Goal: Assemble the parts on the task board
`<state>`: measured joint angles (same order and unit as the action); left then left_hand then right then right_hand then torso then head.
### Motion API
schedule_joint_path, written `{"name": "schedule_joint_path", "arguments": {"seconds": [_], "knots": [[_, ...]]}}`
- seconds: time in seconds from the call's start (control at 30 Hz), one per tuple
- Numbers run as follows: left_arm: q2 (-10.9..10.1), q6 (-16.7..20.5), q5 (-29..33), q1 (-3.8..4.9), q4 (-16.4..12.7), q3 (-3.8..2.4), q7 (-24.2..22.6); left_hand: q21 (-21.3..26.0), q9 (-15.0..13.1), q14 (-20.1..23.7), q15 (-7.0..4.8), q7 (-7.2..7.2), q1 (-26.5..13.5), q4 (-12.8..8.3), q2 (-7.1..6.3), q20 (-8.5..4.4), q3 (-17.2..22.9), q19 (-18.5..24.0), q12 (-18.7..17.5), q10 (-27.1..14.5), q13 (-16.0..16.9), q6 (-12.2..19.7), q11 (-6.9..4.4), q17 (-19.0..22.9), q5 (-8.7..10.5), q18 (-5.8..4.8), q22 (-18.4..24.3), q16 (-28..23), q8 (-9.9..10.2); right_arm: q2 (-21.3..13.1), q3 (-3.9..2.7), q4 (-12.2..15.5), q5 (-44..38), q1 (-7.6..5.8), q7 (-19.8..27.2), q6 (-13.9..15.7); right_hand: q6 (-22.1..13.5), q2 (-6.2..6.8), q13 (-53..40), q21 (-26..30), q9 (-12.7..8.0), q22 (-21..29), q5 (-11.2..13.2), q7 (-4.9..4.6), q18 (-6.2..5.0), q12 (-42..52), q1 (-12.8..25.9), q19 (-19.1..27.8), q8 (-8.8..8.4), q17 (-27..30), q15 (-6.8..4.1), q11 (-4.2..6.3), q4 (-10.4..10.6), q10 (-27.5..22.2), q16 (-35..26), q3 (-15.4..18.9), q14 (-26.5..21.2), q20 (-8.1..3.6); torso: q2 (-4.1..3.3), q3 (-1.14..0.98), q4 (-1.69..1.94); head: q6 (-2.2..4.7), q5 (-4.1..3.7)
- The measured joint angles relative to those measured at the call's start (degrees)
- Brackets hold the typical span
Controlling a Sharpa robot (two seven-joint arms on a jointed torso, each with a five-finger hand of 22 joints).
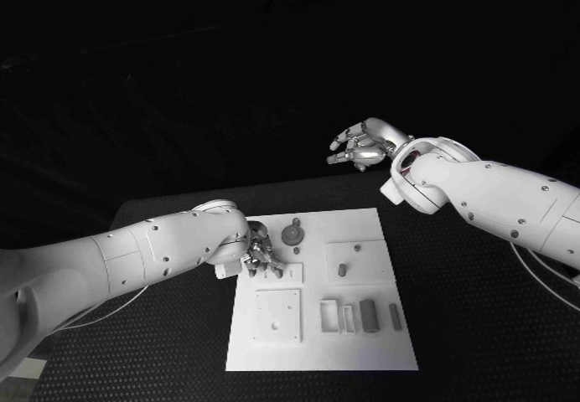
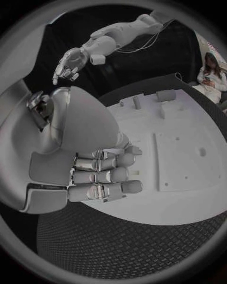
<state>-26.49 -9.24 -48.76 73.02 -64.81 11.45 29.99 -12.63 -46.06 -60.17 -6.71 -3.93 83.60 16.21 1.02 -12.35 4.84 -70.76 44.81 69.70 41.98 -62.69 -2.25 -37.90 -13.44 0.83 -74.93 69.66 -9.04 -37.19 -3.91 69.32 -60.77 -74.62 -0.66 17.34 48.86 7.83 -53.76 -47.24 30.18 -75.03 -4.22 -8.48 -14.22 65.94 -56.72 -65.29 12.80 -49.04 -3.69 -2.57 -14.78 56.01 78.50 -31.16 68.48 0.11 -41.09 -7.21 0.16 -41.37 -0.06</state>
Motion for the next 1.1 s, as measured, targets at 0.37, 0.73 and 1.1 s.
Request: {"name": "schedule_joint_path", "arguments": {"seconds": [0.37, 0.73, 1.1], "knots": [[-0.3, 0.0, 2.9, 0.04, -0.1, -0.02, 0.4, -0.4, 0.1, 0.1, 0.12, 0.49, 1.1, -0.9, -0.62, 0.21, -0.9, 0.0, 0.3, 0.2, 0.1, -0.6, -0.14, 0.3, -3.92, 0.00, 0.0, 0.7, -1.1, -0.2, 0.00, 0.0, 0.0, 0.00, 0.0, 0.0, 0.1, 0.00, 0.0, 0.0, -0.1, 0.0, 0.0, -0.20, 0.00, 0.2, 0.0, 0.0, 0.00, 0.0, 0.00, 0.00, 0.2, 0.0, 0.0, 0.2, 0.0, 0.00, -0.01, 0.00, 0.01, -0.08, 0.01], [-0.9, 1.2, 3.9, 0.02, -1.2, -0.04, 0.1, -0.9, 0.2, 0.2, 0.15, 0.76, 1.1, -1.5, -0.62, 0.32, -1.5, 0.1, 0.8, 0.4, 0.2, -1.0, -0.39, 0.5, -6.25, 0.00, 0.0, 1.1, -1.1, -0.4, 0.00, 0.0, 0.0, 0.00, 0.0, -0.1, 0.0, -0.23, 0.0, 0.0, -0.1, 0.0, 0.0, -0.25, 0.00, 0.2, 0.2, 0.0, -0.04, 0.0, 0.00, 0.00, 0.2, 0.0, 0.0, 0.2, 0.0, -0.01, -0.01, -0.01, 0.01, -0.16, 0.01], [-2.3, 5.6, 2.1, -0.01, -3.4, -0.03, -1.2, -1.9, -0.1, -0.5, -0.47, 0.78, -6.7, -3.3, 0.92, 0.40, -2.8, 0.0, 0.8, 1.0, 0.0, -1.2, -0.95, 1.6, -7.20, 0.01, 0.0, 1.8, -4.2, -0.6, 0.00, 0.1, 0.0, 0.00, 0.0, 0.0, 0.0, -0.23, 0.1, 0.2, -0.2, 0.0, 0.0, -0.22, 0.00, 0.2, 0.2, -0.1, -0.21, 0.0, 0.00, 0.00, 0.3, 0.0, 0.0, 0.3, 0.0, -0.10, -0.02, 0.00, 0.01, -0.13, -0.07]]}}
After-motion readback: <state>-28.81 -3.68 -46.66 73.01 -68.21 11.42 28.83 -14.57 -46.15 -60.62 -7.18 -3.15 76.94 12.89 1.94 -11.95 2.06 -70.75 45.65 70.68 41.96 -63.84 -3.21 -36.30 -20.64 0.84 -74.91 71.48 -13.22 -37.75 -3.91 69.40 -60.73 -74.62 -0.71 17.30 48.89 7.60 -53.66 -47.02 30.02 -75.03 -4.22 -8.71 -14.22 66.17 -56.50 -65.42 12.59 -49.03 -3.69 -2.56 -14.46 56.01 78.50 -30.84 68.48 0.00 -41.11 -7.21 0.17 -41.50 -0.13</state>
